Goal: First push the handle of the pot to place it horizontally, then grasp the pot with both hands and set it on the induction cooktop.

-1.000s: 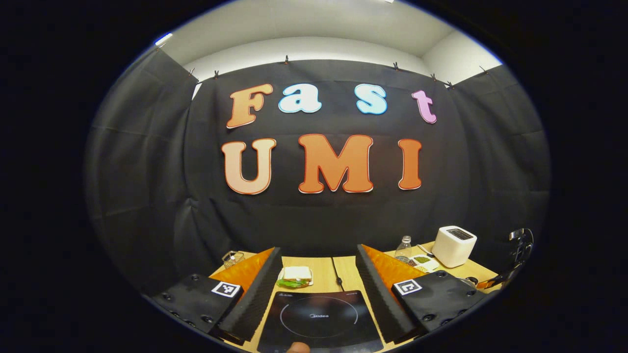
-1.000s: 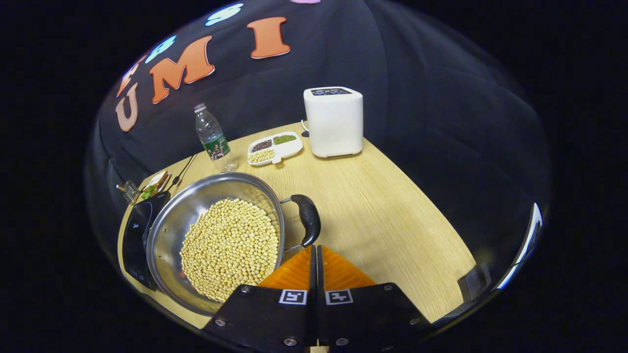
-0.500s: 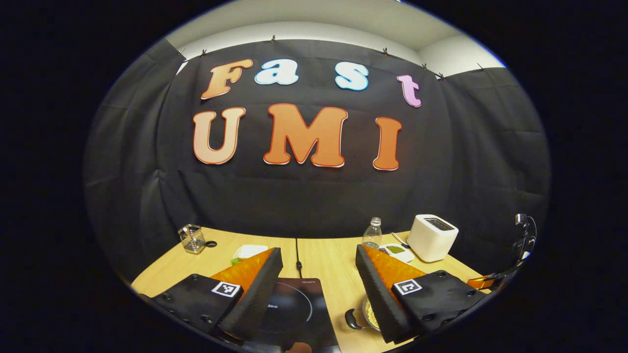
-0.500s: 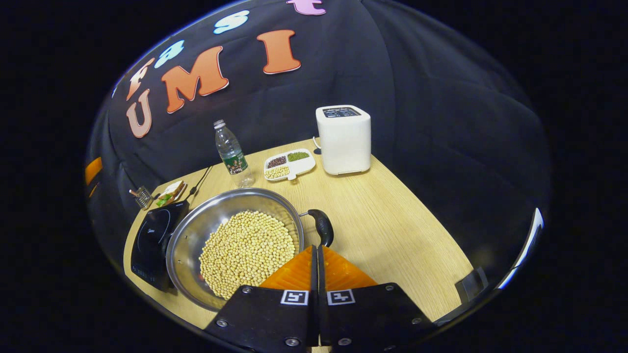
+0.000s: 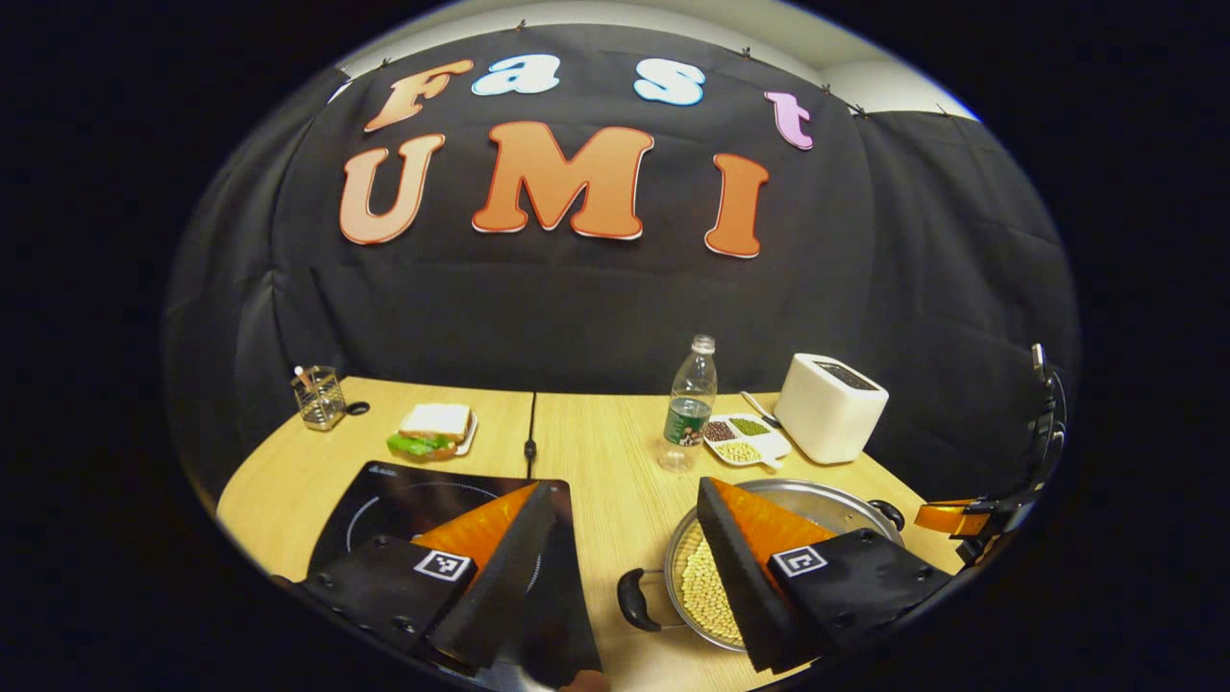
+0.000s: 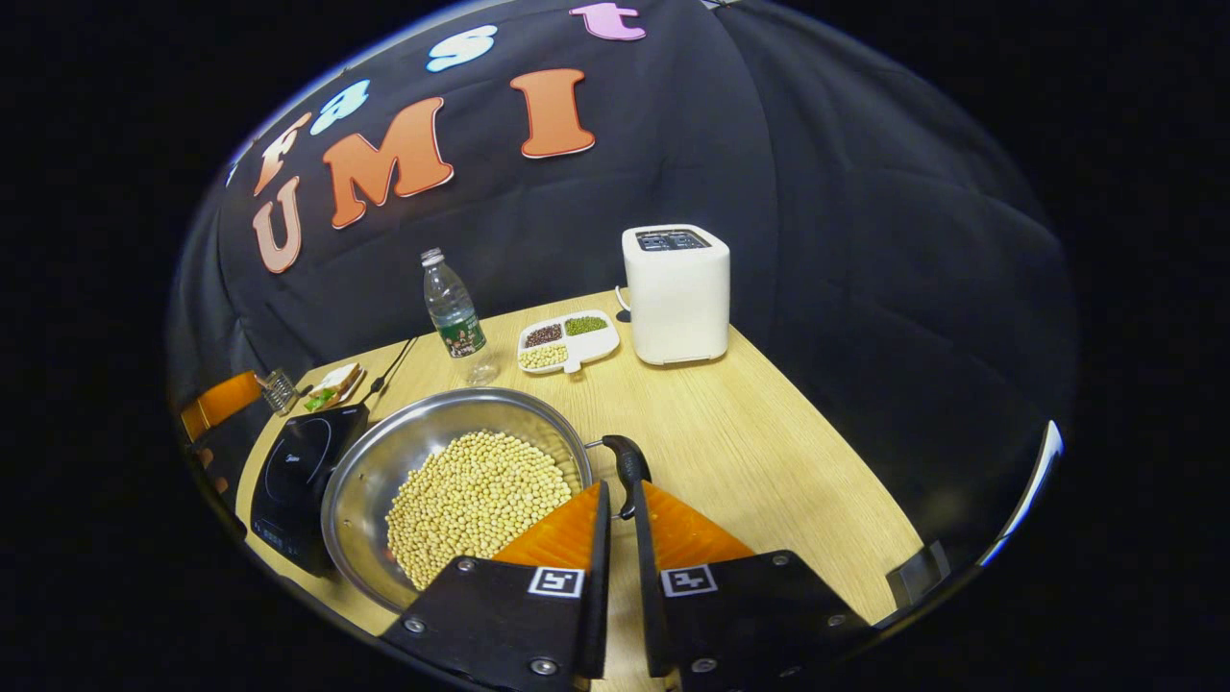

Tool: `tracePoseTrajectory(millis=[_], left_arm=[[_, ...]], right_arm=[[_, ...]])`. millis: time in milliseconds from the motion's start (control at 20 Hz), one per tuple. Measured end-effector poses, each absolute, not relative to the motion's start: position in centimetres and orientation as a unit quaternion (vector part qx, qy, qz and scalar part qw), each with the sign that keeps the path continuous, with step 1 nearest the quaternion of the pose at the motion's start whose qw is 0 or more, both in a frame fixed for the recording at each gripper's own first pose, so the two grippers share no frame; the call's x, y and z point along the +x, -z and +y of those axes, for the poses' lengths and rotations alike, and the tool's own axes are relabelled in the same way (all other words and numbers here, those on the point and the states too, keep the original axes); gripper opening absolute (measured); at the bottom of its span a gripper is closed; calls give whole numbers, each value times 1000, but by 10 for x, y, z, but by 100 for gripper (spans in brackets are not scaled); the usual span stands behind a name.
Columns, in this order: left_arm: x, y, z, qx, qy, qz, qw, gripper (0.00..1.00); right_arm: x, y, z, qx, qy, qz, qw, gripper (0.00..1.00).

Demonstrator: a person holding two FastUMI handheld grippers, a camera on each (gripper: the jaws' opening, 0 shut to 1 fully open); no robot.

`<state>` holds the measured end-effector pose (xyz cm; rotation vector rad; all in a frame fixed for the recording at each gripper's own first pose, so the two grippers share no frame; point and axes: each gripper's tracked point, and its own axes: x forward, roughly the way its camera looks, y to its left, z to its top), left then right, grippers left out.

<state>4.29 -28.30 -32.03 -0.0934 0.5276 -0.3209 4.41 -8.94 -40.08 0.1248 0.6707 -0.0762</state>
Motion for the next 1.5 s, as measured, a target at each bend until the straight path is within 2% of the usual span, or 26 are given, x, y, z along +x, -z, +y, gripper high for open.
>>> tracePoseTrajectory(millis=[100, 150, 200, 350, 400, 450, 650, 950, 1000, 1050, 1200, 1350, 1450, 1500], left_arm=[[40, 340, -289, -36, 161, 272, 948, 98], [39, 351, -293, -33, 163, 281, 945, 94], [35, 362, -299, -33, 165, 292, 941, 98], [28, 389, -308, -39, 169, 325, 930, 98], [28, 394, -309, -40, 169, 331, 927, 99], [26, 399, -310, -40, 170, 336, 925, 99], [20, 421, -316, -41, 177, 362, 914, 98], [11, 454, -330, -60, 186, 407, 892, 98], [12, 456, -333, -59, 188, 409, 891, 93], [12, 458, -335, -59, 188, 413, 889, 96], [15, 458, -337, -54, 188, 411, 890, 97], [16, 463, -335, -45, 187, 415, 889, 96], [22, 468, -327, -35, 171, 418, 891, 92], [24, 468, -324, -34, 168, 419, 892, 81]], right_arm=[[50, 402, -90, 49, 38, 323, 944, 27], [52, 402, -91, 44, 38, 320, 946, 33], [56, 403, -91, 42, 39, 318, 946, 36], [64, 405, -88, 41, 38, 315, 948, 56], [66, 407, -87, 37, 37, 315, 948, 55], [69, 411, -87, 32, 37, 315, 948, 67], [77, 424, -85, 18, 40, 325, 945, 84], [84, 448, -86, 7, 44, 348, 936, 87], [85, 450, -85, 5, 42, 350, 936, 87], [86, 452, -84, 5, 41, 352, 935, 88], [90, 461, -78, 16, 35, 363, 931, 87], [93, 465, -81, 11, 41, 366, 930, 72], [92, 464, -82, 13, 42, 367, 929, 70], [91, 465, -80, 16, 43, 368, 929, 69]])
